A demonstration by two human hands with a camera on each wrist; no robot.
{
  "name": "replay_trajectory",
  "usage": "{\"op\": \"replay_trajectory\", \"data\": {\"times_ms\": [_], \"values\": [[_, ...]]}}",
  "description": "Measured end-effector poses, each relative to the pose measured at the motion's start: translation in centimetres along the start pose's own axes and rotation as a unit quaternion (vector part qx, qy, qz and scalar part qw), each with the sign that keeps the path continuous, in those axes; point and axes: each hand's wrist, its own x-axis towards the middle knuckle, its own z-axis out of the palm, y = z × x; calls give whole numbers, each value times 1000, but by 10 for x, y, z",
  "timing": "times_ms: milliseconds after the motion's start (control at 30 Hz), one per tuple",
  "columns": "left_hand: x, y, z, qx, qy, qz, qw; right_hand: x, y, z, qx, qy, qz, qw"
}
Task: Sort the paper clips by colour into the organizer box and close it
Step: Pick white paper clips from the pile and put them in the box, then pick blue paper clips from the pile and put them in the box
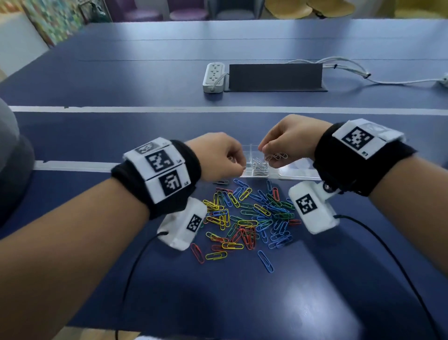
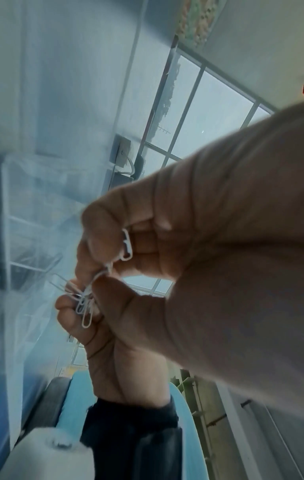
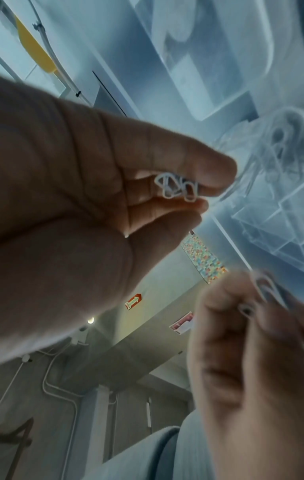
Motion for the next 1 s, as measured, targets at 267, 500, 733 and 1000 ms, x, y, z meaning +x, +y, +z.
{"op": "replay_trajectory", "data": {"times_ms": [267, 500, 733, 1000], "values": [[43, 26, 0, 55, 39, -19, 998, 5, -12, -6, 124, -7, 55, 991], [49, 31, 5, 37, 39, -26, 998, 8, -7, -6, 126, -11, 53, 991], [46, 31, 9, -35, 28, -34, 998, 3, -2, -5, 125, 1, 46, 991], [42, 21, 15, -175, 37, -63, 982, -8, 4, 4, -90, 27, -19, 995]]}}
